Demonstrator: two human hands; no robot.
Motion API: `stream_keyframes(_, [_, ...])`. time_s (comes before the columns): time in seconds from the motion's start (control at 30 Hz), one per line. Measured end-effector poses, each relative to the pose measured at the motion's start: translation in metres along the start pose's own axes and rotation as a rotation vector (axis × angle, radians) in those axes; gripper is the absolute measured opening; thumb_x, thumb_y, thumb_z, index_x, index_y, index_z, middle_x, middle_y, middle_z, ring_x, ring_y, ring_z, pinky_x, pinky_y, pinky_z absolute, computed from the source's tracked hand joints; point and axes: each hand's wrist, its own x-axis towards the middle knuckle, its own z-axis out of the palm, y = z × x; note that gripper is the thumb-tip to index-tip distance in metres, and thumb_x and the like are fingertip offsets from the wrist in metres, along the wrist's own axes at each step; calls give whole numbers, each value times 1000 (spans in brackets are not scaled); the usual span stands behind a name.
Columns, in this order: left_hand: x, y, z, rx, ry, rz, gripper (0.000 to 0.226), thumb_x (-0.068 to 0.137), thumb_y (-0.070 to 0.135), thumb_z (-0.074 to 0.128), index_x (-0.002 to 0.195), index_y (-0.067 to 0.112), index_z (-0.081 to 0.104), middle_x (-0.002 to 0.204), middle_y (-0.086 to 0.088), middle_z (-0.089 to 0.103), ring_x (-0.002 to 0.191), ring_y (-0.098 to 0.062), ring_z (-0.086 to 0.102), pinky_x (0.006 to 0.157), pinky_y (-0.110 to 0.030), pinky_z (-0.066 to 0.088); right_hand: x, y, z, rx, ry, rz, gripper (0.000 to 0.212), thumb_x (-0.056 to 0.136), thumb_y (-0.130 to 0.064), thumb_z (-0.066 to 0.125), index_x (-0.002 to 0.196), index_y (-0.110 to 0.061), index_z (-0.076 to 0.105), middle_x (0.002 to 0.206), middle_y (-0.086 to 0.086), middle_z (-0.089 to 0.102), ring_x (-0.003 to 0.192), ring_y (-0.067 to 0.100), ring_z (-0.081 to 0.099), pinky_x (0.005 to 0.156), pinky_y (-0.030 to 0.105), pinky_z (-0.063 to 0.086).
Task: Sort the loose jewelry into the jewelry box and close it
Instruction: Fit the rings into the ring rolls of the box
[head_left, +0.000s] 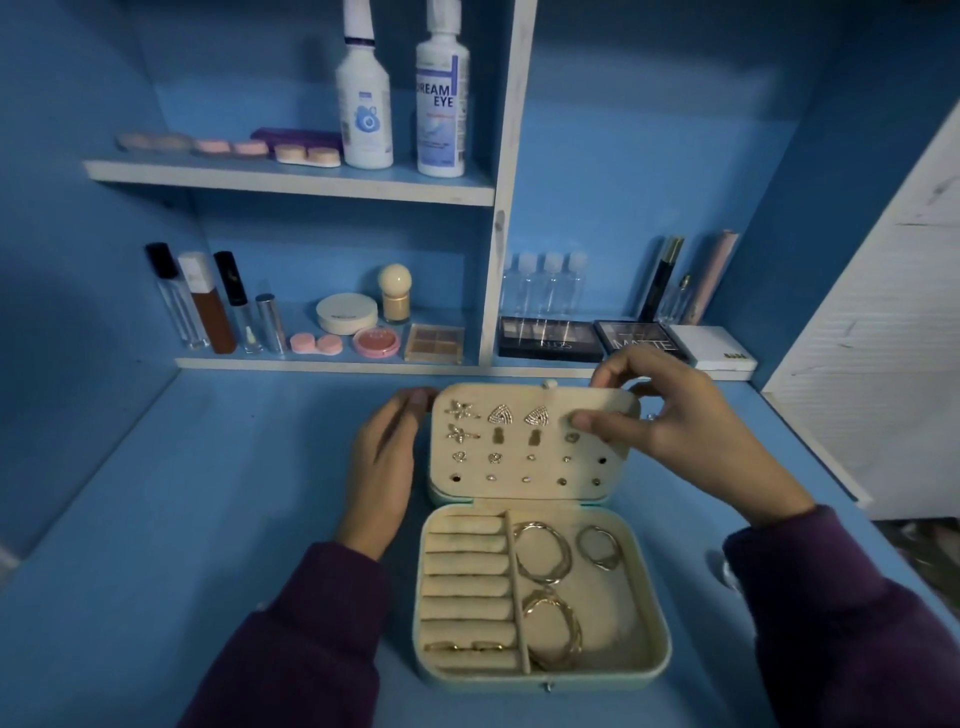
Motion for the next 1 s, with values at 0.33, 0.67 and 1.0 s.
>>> stream_keyframes(0.33, [1, -1, 0, 126, 8, 15, 20, 97, 23, 51, 97, 34, 68, 107, 2, 67, 111, -14, 55, 96, -30, 41, 23, 38, 23, -249, -34, 40, 27, 89, -30, 61, 112, -17, 66, 97, -3, 59, 96, 14, 51, 74, 12, 32])
stream_keyframes(0.67, [10, -18, -6, 546, -1, 97, 24, 90, 10, 63, 112, 5, 69, 112, 5, 62, 113, -19, 54, 98, -26, 44, 17, 53, 26, -288, -264, 158, 33, 95, -25, 53, 127, -20, 57, 121, -1, 63, 113, 14, 55, 97, 24, 39])
stream_keyframes(1.0, [8, -18, -7, 488, 20, 29, 34, 86, 12, 68, 120, 17, 66, 122, 1, 60, 121, -20, 51, 103, -37, 41, 33, 95, -42, -510, -173, 474, 14, 87, -20, 64, 99, -16, 68, 98, 8, 66, 84, 19, 55, 76, 26, 41])
